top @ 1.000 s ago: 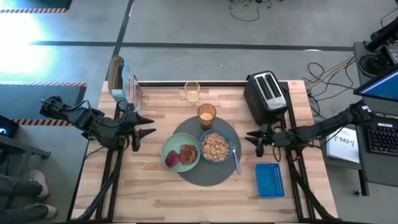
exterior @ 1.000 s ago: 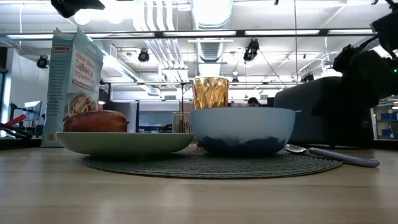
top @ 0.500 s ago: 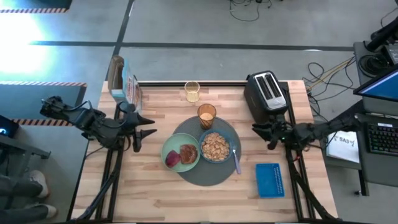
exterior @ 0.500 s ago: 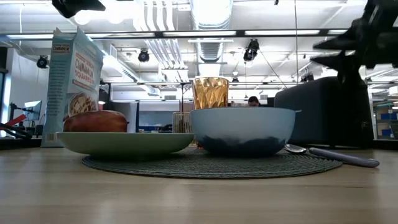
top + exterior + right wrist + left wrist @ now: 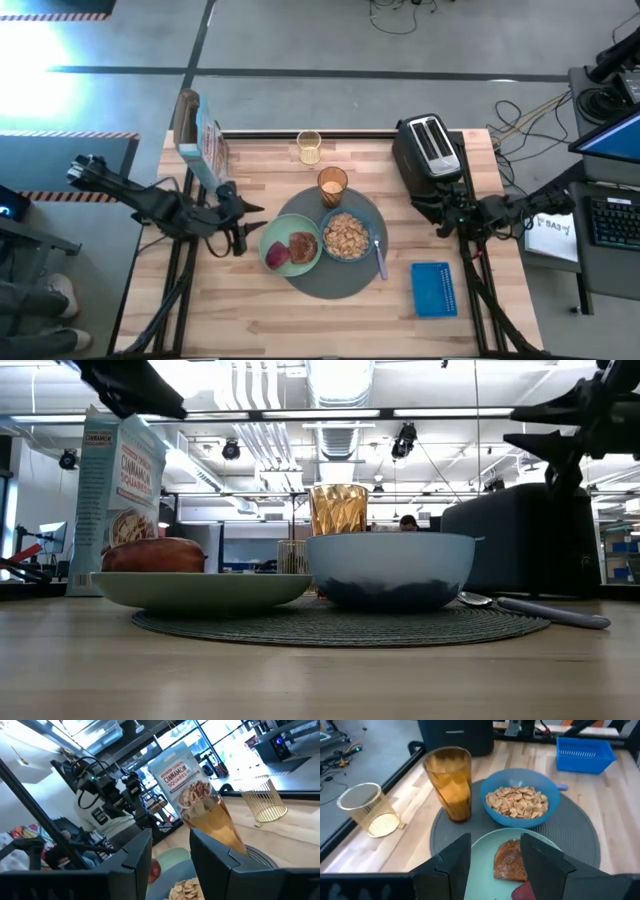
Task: Arrange a breakfast setting
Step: Return to Home Position
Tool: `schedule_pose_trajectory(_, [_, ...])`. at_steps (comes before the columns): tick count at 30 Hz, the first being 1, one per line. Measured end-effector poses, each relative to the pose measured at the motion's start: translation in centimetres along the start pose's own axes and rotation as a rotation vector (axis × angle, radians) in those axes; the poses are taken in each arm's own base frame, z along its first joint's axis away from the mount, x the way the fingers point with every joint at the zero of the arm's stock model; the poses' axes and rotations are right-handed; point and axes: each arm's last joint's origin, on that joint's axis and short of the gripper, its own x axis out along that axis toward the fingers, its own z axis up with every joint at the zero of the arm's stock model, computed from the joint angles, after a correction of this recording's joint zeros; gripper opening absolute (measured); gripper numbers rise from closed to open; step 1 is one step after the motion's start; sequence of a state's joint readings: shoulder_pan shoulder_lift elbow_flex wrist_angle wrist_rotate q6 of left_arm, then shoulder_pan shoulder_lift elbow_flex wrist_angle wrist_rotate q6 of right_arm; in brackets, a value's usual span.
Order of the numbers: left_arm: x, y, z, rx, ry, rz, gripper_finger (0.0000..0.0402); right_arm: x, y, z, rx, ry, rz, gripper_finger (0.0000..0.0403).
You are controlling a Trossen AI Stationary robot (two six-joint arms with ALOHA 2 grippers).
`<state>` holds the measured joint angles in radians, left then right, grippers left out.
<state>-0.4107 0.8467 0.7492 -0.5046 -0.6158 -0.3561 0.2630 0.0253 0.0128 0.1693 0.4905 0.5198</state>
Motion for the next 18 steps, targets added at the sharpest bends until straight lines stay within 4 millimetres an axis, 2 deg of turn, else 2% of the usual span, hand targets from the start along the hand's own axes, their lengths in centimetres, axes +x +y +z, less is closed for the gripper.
schedule_pose_trajectory(9, [2.6,-1.0,-2.8,0.02,-0.096,-0.07,0.0155,0.2,-0.1,-0.4,-0.019,0.03,-0.017,0.0123])
schedule_pose_trajectory(18, [3.8,-0.1,-5.4,0.001,-0.073,-0.035,0.0155,0.2,-0.1,-0.4,-0.021,0.034,-0.02,0.0123])
